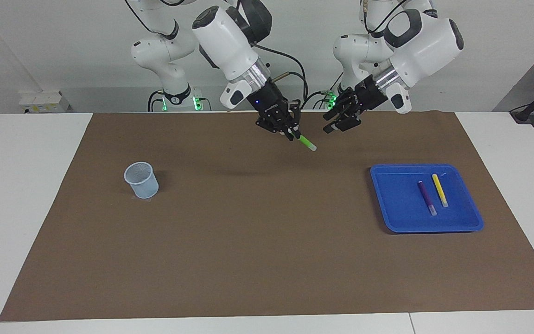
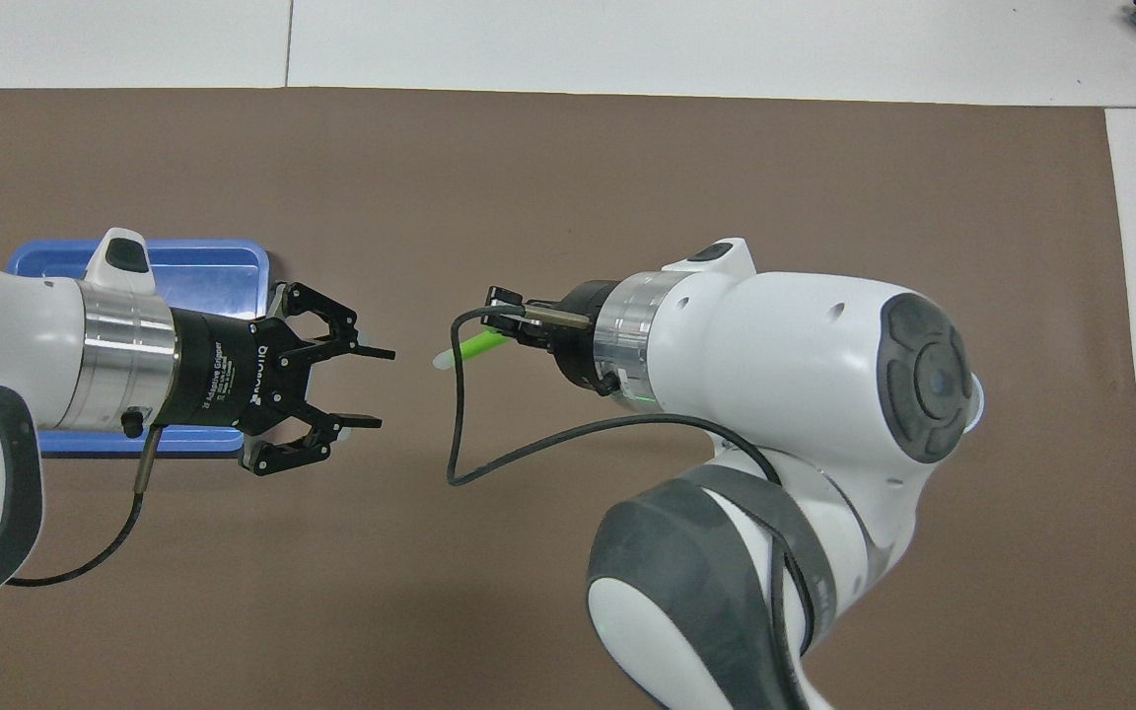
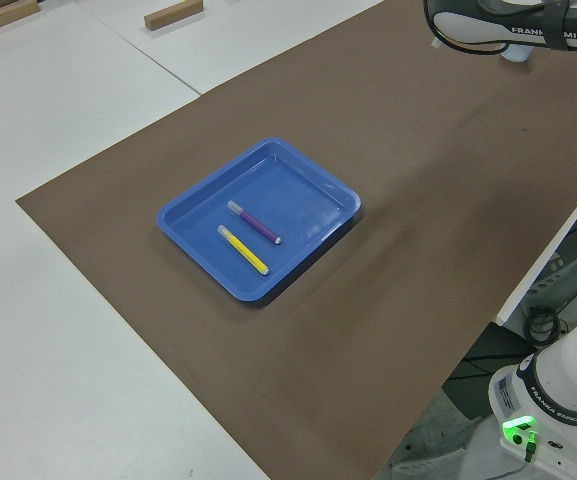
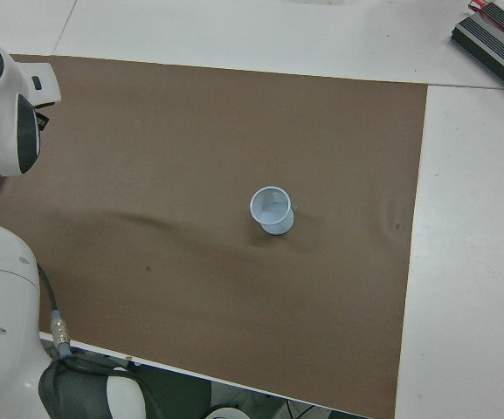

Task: Transfer and insert pens with both arms
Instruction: 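Carry the green pen to the cup while the left gripper returns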

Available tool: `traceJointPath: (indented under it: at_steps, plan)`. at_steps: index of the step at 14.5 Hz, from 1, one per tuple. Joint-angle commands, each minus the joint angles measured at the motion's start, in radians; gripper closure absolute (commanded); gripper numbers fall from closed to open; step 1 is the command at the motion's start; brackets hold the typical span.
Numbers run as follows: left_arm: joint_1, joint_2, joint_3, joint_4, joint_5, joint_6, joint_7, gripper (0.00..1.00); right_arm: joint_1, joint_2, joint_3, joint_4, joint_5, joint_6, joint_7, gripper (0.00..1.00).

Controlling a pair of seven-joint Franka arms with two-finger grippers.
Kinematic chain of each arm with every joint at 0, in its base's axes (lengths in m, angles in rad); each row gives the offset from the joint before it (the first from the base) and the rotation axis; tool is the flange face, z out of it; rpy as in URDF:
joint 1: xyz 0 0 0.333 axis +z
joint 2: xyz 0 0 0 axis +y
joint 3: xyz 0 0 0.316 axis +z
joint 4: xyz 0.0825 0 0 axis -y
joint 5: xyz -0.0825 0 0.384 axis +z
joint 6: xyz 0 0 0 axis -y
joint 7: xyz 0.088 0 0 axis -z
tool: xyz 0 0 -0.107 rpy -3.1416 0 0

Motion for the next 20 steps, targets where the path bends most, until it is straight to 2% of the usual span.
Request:
traceJointPath:
  at_steps: [1,5,10,12,14,16,20]
  plan:
    - [0.008,-0.036,0.017,-0.032,0.106,-0.069,0.247,0.42,-0.069,-0.044,0.008,-0.057,0.023,-0.080,-0.159,1.00]
    - [0.080,-0.041,0.017,-0.032,0.281,-0.144,0.696,0.42,-0.199,-0.058,0.003,-0.058,-0.002,-0.269,-0.421,1.00]
    - [0.173,-0.047,0.015,-0.041,0.459,-0.149,1.061,0.42,-0.428,-0.073,0.002,-0.041,-0.092,-0.467,-0.756,1.00]
    - [0.228,-0.049,0.015,-0.052,0.504,-0.143,1.204,0.42,-0.480,-0.087,0.002,-0.022,-0.199,-0.537,-0.860,1.00]
    - [0.253,-0.039,0.015,-0.067,0.567,-0.115,1.312,0.42,-0.488,-0.098,0.002,0.006,-0.357,-0.596,-0.961,1.00]
    - [0.279,-0.035,0.015,-0.110,0.584,-0.054,1.352,0.42,-0.491,-0.105,0.000,-0.001,-0.533,-0.588,-1.090,1.00]
    - [0.316,0.022,0.015,-0.162,0.621,0.087,1.389,0.42,-0.580,-0.121,0.000,-0.099,-0.585,-0.460,-1.189,1.00]
